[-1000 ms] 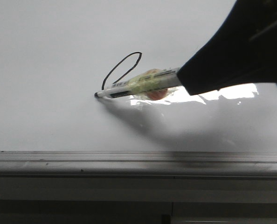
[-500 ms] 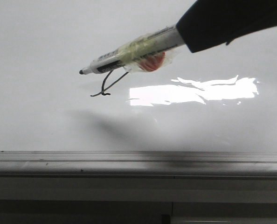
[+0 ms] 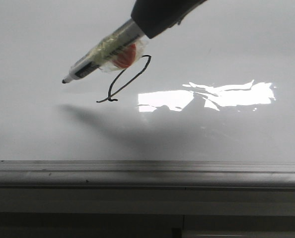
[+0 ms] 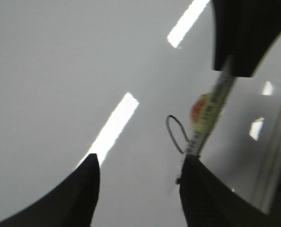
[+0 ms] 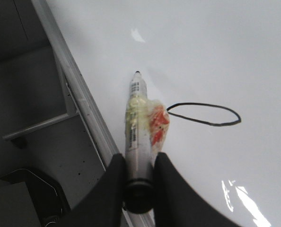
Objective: Write number 0 on whiteboard
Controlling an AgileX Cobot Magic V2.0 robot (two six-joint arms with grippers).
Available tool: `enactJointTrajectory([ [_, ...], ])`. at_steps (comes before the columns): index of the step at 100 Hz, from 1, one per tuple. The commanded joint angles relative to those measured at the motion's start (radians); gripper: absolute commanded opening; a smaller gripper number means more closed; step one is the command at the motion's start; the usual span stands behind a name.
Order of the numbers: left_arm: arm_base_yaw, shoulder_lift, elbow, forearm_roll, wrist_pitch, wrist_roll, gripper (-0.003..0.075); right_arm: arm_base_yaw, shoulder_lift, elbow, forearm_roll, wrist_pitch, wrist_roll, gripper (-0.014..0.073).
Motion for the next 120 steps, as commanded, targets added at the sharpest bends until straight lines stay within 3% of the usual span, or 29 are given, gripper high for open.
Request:
enactJointTrajectory([
  [1, -0.053, 0.064, -0.029, 0.020, -0.044, -0.002, 0.0274, 0.006, -0.006, -0.058, 0.003, -0.048, -0.017, -0.0069],
  [37, -0.063, 0.188, -0.070, 0.024, -0.032, -0.002, 0.0250, 0.150, -0.009, -0.095, 0.010, -0.026, -0.017, -0.0069],
  [74, -0.063, 0.196, -0.070, 0.024, -0.017, -0.002, 0.0250, 0.151, -0.009, -0.095, 0.008, -0.039, -0.017, -0.0069],
  [89, -0.063, 0.199, -0.070, 0.135, 0.006, -0.002, 0.0250, 0.151, -0.009, -0.102, 0.010, -0.057, -0.017, -0.0069],
  [120, -0.063, 0.207, -0.070, 0.139, 0.003, -0.002, 0.0237, 0.151, -0.009, -0.126, 0.010, -0.021, -0.017, -0.0069],
])
